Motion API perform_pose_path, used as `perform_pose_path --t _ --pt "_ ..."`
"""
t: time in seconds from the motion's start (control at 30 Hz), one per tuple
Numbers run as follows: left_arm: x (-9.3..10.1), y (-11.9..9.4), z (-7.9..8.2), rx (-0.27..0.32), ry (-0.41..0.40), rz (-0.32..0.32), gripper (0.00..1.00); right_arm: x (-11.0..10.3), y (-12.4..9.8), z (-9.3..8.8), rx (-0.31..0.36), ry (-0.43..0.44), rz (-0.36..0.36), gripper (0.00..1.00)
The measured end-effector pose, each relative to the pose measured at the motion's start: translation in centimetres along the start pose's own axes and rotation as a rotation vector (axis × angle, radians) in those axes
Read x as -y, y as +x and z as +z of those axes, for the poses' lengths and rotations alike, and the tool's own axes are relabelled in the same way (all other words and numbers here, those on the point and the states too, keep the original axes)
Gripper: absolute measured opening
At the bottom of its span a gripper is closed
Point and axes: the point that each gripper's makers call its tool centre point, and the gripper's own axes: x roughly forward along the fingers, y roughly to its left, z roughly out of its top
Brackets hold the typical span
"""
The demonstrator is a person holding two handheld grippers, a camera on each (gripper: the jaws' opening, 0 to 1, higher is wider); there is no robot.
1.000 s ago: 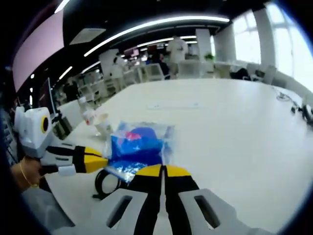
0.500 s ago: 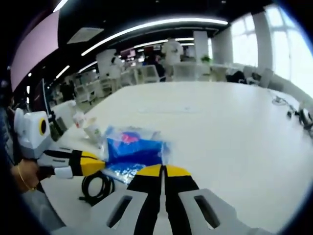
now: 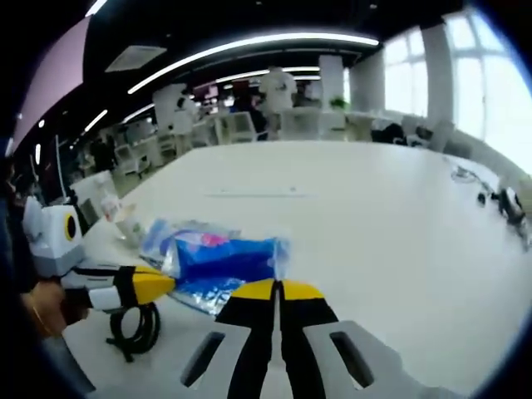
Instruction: Arrange the tabletop items into an orderly group along one side of the table until the central work area is clear of visible clutter.
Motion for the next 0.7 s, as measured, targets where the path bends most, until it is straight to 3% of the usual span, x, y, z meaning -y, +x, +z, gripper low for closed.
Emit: perform_pose_path --t 0.7 --pt "-0.8 4.1 -1.1 0.051 -0.124 0.014 0.01 2.8 3.2 -0.4 -0.013 0.004 -0.011 0.00"
